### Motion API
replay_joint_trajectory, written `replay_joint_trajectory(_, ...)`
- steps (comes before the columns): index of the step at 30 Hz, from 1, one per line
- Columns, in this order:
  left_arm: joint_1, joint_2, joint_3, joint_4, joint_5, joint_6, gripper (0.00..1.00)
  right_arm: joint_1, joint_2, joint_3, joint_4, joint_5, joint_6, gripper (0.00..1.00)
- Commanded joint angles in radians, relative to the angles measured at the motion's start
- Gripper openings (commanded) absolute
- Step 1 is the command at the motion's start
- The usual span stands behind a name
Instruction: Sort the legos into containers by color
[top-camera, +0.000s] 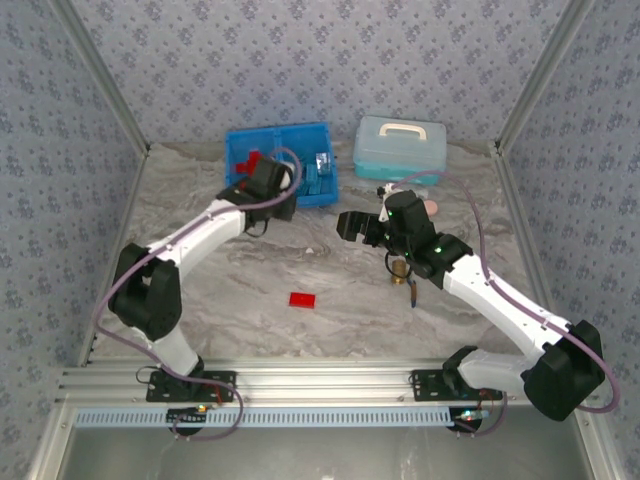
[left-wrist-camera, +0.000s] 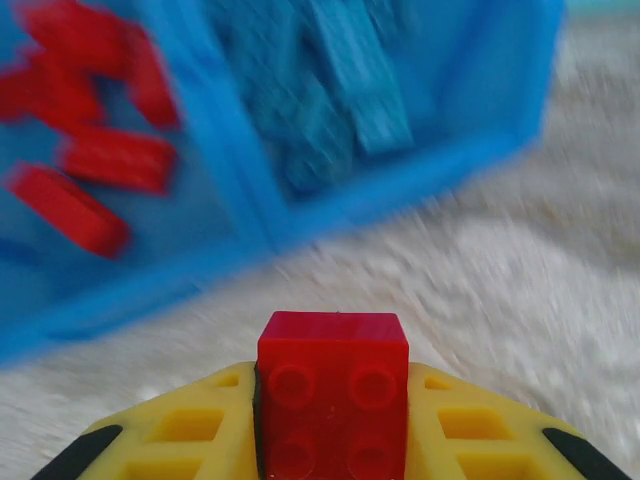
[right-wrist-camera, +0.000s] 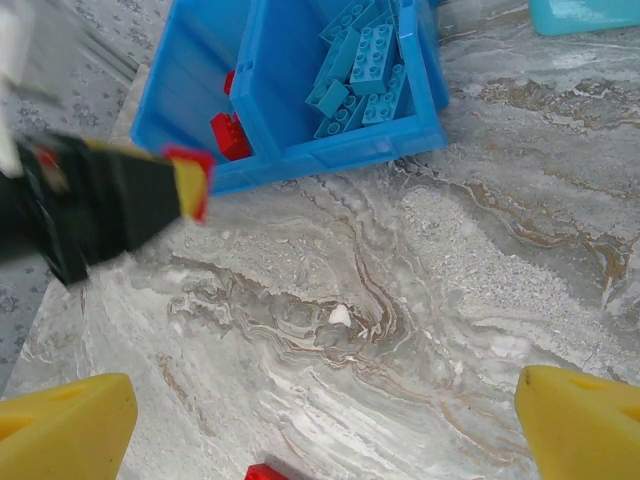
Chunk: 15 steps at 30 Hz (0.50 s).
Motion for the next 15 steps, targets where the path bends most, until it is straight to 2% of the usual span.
replay_joint_trajectory(1, 0.051, 0.060, 0.150, -0.066, -0.115, -0.021, 0.25, 0.000, 0.003, 0.019, 0.016, -0.013, 0.005, 1.00)
replay_joint_trajectory(6, 0.112, 0.192, 0.333, -0.102, -0.216, 0.021, 0.24, -0.006, 0.006, 0.016, 0.018, -0.013, 0.002, 1.00)
replay_joint_trajectory(15, 0.175, 0.534, 0.705, -0.170, -0.229, 0.042, 0.23, -0.023, 0.014, 0.015, 0.018, -0.027, 0.001, 1.00)
